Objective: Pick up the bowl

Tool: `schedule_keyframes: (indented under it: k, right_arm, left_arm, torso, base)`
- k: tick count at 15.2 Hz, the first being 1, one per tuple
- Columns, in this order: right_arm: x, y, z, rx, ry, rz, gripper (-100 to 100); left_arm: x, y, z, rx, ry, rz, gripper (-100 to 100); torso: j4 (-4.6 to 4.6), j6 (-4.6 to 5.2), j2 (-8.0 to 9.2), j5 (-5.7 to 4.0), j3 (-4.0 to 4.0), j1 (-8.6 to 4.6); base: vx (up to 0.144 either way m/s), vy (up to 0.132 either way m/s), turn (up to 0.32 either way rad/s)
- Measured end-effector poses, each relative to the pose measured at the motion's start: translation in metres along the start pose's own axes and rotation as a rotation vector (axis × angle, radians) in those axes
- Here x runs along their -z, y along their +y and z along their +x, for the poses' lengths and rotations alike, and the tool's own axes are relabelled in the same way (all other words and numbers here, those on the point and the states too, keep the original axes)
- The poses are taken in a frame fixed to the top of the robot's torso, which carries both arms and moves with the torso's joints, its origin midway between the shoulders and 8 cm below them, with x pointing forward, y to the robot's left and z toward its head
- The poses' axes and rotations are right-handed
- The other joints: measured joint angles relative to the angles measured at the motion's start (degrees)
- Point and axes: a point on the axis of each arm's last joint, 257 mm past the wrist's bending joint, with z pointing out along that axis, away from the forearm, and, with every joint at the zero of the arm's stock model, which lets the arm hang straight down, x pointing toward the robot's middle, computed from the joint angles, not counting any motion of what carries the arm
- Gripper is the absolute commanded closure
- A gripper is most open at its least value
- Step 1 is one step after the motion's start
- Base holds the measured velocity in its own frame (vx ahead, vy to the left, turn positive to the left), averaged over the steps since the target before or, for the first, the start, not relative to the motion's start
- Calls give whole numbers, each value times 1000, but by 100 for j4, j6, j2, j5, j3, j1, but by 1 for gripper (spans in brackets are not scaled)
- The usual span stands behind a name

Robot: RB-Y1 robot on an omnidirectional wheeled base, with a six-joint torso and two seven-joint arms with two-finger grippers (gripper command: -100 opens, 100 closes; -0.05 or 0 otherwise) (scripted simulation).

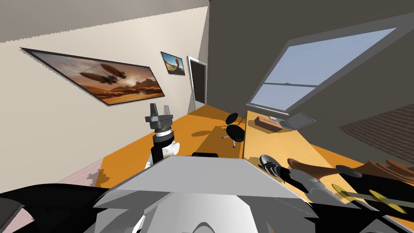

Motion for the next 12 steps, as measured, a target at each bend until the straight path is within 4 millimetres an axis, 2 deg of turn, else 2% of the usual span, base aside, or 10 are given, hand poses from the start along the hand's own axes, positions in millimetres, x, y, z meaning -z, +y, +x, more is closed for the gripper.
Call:
schedule_keyframes:
  k: [11, 12]
  right_arm:
    - [1, 15, 42, -123, 30, 45, -100]
    - [1, 14, 42, -126, 30, 47, 100]
  left_arm:
    - [0, 0, 0, 0, 0, 0, 0]
    - [0, 0, 0, 0, 0, 0, 0]
  torso:
    - [3, 2, 11, -1, 7, -5]
    - [2, 4, 6, -1, 4, -2]
  base:
    - [-55, -32, 172]
    - [-11, -8, 1]
